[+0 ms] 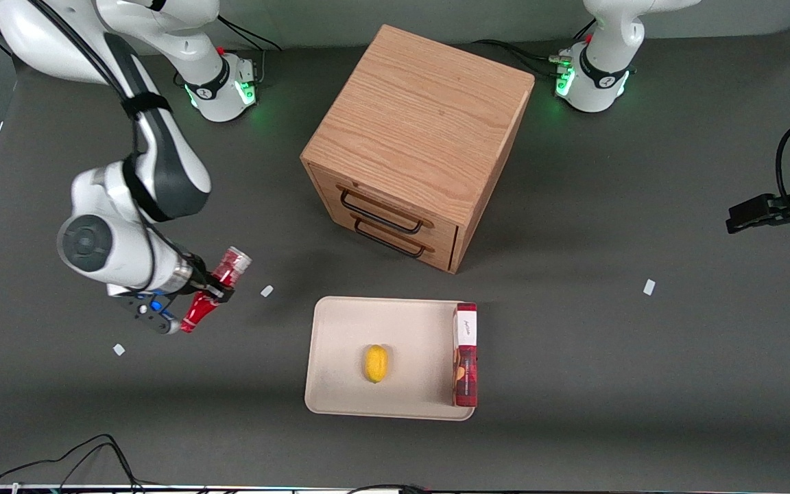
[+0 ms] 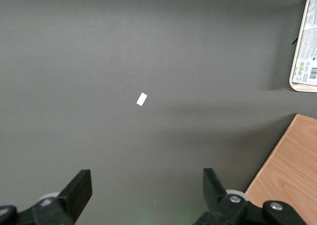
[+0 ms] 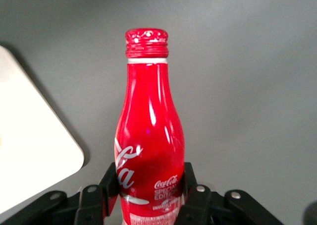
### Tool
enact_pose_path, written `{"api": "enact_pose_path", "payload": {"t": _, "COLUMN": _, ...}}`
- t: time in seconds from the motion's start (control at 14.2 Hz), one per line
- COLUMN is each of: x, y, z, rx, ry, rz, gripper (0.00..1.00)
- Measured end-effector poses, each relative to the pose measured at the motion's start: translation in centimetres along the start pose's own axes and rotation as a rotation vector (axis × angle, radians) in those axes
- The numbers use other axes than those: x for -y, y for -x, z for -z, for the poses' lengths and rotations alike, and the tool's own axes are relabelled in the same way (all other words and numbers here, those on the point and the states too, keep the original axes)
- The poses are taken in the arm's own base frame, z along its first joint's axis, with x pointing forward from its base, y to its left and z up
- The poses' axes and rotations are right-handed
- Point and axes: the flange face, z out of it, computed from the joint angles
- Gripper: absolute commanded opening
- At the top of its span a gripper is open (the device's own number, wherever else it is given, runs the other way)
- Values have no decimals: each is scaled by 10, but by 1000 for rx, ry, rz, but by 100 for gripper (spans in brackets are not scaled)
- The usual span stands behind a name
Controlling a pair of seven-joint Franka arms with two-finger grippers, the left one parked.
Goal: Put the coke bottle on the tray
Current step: 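Lift the bottle upright off the table with the right gripper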
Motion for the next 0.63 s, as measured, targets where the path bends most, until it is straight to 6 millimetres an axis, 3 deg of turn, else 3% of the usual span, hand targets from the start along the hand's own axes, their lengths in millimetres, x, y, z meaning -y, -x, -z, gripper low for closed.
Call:
{"api": "enact_pose_path", "payload": {"t": 0.28, "x": 4, "y": -15, "z": 68, "rx": -26, "ry": -23, "rz": 197, "gripper": 5}}
{"api": "enact_pose_path", "payload": {"t": 0.42, "x": 14, "y": -19, "z": 84, "rx": -50, "ry": -31, "rz": 257, "gripper": 5}}
{"api": "enact_pose_path", "payload": {"t": 0.63, "x": 55, "y": -14, "z": 90, "rx": -91, "ry": -53, "rz": 410, "gripper": 5}}
